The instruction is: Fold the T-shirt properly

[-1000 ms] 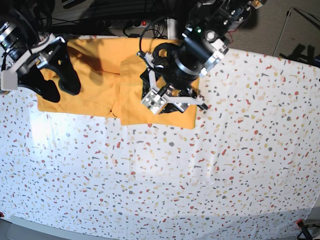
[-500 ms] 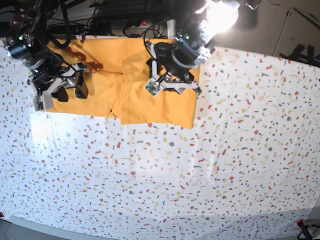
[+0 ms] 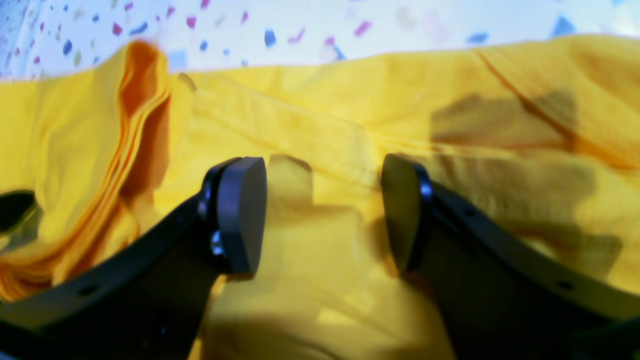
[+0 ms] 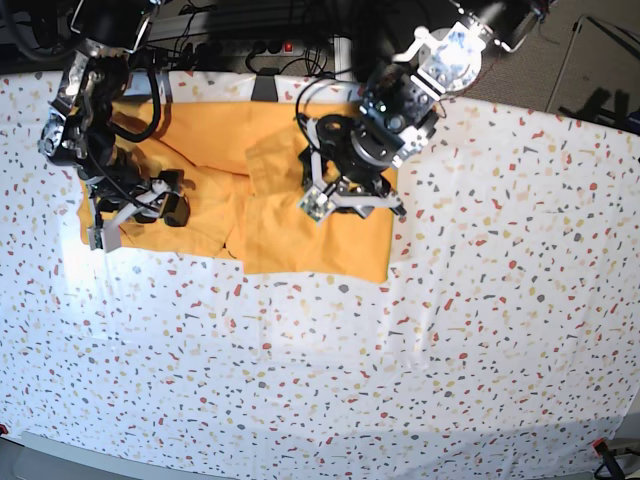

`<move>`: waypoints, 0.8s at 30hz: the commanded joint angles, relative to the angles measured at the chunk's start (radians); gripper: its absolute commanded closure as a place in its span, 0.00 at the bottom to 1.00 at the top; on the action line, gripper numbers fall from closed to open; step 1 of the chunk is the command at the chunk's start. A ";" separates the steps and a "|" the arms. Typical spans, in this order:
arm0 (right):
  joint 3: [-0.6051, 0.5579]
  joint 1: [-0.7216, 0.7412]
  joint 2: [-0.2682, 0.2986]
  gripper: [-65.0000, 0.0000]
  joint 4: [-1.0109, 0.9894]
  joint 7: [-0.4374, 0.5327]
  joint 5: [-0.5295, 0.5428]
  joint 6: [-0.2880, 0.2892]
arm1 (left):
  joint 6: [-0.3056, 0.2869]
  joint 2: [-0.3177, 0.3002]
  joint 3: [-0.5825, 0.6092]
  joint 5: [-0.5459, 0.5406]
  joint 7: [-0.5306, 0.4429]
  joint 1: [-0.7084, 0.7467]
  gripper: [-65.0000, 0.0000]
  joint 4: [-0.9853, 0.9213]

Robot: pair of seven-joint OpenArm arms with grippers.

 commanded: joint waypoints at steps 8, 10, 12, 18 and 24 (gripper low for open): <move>-0.001 0.201 0.012 0.44 -0.167 0.079 -0.134 0.002 | 0.012 -0.008 -0.001 0.005 0.002 -0.167 0.58 -0.274; -0.001 0.259 0.014 0.44 -0.209 0.076 -0.134 0.002 | 0.013 -0.008 -0.001 0.005 0.007 -0.204 0.58 -0.290; -0.002 0.299 0.013 0.44 -0.221 0.045 -0.107 0.002 | 0.017 -0.007 -0.001 0.005 0.035 -0.233 0.58 -0.290; -0.005 0.335 0.060 0.44 -0.137 -0.183 0.187 0.002 | 0.030 -0.005 -0.001 -0.075 0.101 -0.297 0.58 -0.289; 0.076 0.335 0.129 0.44 -0.048 -0.396 0.314 0.002 | 0.030 -0.005 -0.001 -0.109 0.122 -0.307 0.58 -0.289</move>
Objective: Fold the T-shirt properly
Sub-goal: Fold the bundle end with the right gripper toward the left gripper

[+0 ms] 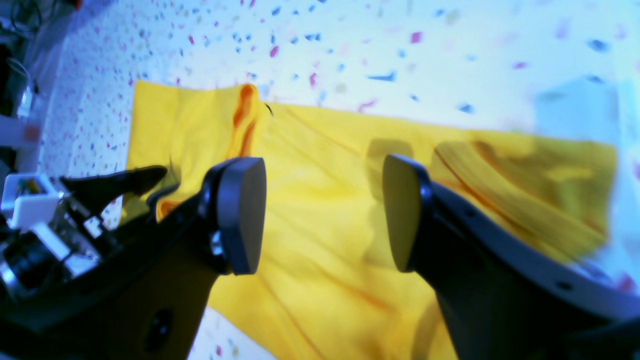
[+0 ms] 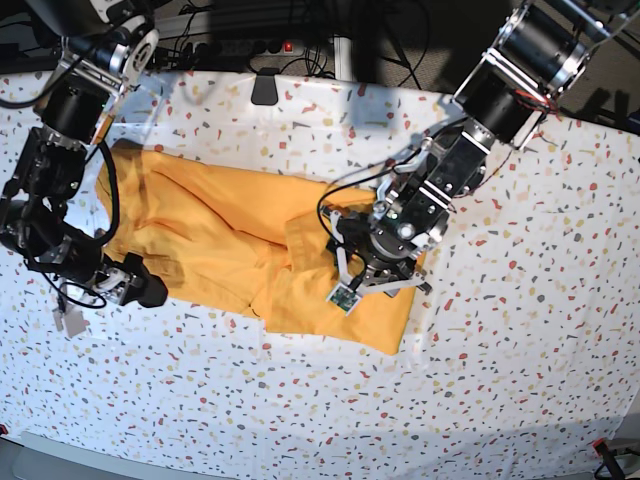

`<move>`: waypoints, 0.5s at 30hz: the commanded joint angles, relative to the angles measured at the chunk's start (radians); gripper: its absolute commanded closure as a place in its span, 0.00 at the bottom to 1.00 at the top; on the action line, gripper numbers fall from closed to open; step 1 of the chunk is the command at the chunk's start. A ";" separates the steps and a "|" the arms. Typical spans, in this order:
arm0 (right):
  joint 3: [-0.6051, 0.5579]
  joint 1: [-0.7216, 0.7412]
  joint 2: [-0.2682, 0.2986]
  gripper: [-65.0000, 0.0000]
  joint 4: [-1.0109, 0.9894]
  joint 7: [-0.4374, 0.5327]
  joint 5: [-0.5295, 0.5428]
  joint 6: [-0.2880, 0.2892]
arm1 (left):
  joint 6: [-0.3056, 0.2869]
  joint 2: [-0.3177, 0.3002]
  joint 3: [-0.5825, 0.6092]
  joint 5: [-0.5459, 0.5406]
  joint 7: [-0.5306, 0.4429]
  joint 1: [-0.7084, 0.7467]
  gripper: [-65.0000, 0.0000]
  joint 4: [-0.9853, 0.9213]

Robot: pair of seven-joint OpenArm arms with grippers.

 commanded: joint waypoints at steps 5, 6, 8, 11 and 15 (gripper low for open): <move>0.137 -0.051 0.071 0.44 0.016 0.007 0.010 0.005 | 0.010 -0.011 -0.005 0.013 0.074 0.002 0.58 -0.005; 0.154 -0.074 0.082 0.44 0.016 0.007 0.012 0.005 | 0.010 -0.011 -0.005 0.013 0.072 0.002 0.58 -0.005; 0.164 -0.121 0.098 0.44 0.016 0.009 0.012 0.005 | 0.010 -0.011 -0.005 0.013 0.070 0.001 0.58 -0.005; 0.152 -0.177 0.103 0.44 0.014 0.024 0.012 0.005 | 0.010 -0.011 -0.005 0.013 0.070 0.002 0.58 -0.005; 0.141 -0.207 0.088 0.44 -0.008 0.105 0.010 0.005 | 0.010 -0.011 -0.005 0.013 0.071 0.002 0.58 -0.005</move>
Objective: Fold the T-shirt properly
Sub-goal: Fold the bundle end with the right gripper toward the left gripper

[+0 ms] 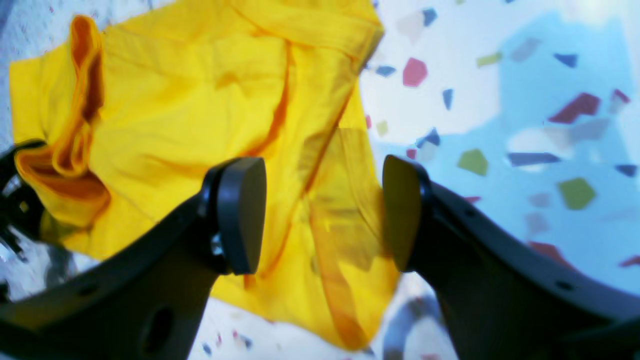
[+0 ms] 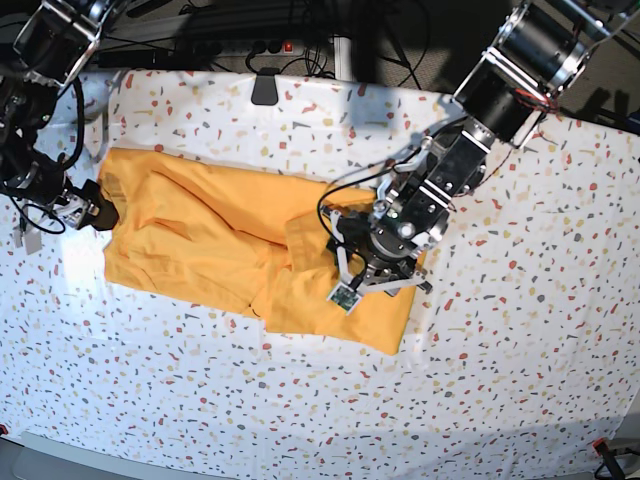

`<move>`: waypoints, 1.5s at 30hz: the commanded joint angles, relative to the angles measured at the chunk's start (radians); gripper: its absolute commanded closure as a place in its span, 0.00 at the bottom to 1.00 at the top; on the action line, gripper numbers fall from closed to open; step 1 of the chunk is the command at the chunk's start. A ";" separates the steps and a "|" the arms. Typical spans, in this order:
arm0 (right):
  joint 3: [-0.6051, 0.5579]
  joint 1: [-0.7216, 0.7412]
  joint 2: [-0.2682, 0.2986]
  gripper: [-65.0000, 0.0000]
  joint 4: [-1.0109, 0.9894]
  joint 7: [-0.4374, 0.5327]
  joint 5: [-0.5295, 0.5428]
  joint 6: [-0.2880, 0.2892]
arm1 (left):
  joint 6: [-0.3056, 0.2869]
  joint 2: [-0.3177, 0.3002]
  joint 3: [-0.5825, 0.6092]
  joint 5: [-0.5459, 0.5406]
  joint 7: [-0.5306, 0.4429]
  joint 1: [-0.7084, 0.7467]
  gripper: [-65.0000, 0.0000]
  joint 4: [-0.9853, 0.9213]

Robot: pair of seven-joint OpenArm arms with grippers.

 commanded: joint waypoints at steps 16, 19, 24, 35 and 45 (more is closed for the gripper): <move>0.004 0.062 0.019 0.44 -0.243 -0.062 0.177 0.005 | 0.006 -0.011 -0.003 0.015 0.074 -0.003 0.58 -0.005; 0.004 0.075 0.020 0.63 -0.243 -0.070 0.188 0.005 | 0.006 -0.011 -0.003 0.016 0.074 -0.004 0.58 -0.005; 0.004 0.095 0.020 1.00 -0.243 -0.050 0.185 0.005 | 0.006 -0.012 -0.003 0.016 0.095 -0.003 0.58 0.029; 0.004 0.181 0.020 1.00 -0.243 -0.040 0.159 0.005 | 0.026 -0.012 -0.003 -0.023 0.216 0.017 0.58 0.298; -0.105 0.280 0.019 1.00 -0.243 -0.122 0.284 0.005 | 0.044 -0.034 -0.003 0.232 0.323 0.064 0.58 0.497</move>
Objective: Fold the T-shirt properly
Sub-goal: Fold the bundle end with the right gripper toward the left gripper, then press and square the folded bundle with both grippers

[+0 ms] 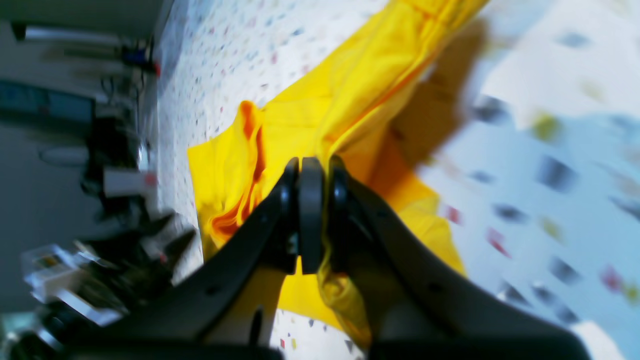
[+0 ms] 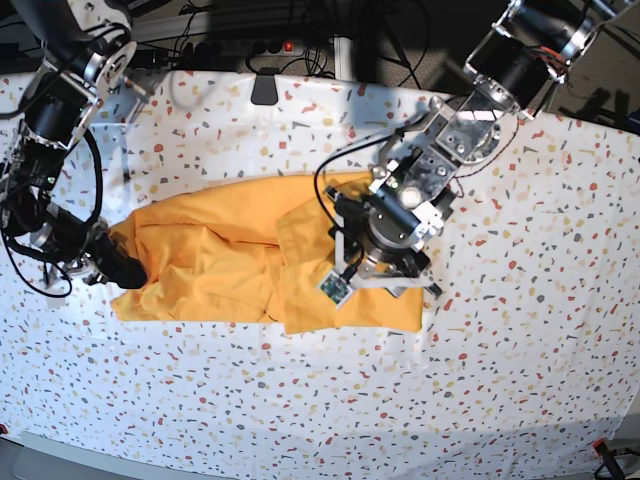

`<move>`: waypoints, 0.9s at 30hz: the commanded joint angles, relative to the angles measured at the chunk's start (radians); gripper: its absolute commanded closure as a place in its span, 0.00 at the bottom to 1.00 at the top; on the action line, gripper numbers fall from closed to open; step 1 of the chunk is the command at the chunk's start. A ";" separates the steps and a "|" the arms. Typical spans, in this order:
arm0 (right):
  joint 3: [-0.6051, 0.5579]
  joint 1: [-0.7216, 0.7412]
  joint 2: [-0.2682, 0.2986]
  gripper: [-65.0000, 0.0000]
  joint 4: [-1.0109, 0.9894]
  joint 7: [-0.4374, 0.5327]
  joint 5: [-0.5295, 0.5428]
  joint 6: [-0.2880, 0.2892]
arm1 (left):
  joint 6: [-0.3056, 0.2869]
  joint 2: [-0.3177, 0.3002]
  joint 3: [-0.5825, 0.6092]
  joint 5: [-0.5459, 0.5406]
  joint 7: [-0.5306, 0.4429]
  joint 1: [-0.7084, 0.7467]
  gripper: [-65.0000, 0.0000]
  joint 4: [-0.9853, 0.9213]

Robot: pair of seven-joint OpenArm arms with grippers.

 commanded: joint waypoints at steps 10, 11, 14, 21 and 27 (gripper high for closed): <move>-0.360 0.051 0.013 1.00 0.049 0.002 0.262 0.002 | 0.190 -0.104 -0.005 0.256 0.090 0.068 0.58 0.123; -0.391 0.051 0.013 1.00 0.065 -0.004 0.281 0.002 | 0.213 -0.121 -0.005 0.256 0.090 0.087 0.58 0.123; -0.463 0.055 0.002 1.00 0.129 -0.034 0.323 0.002 | 0.263 -0.168 -0.005 0.256 0.086 0.129 0.58 0.123; -0.493 0.069 -0.169 1.00 0.266 -0.064 0.319 0.002 | 0.268 -0.202 -0.005 0.259 0.090 0.181 0.58 0.123; -0.493 0.078 -0.347 1.00 0.267 -0.050 0.131 0.002 | 0.264 -0.203 -0.005 0.268 0.115 0.186 0.58 0.123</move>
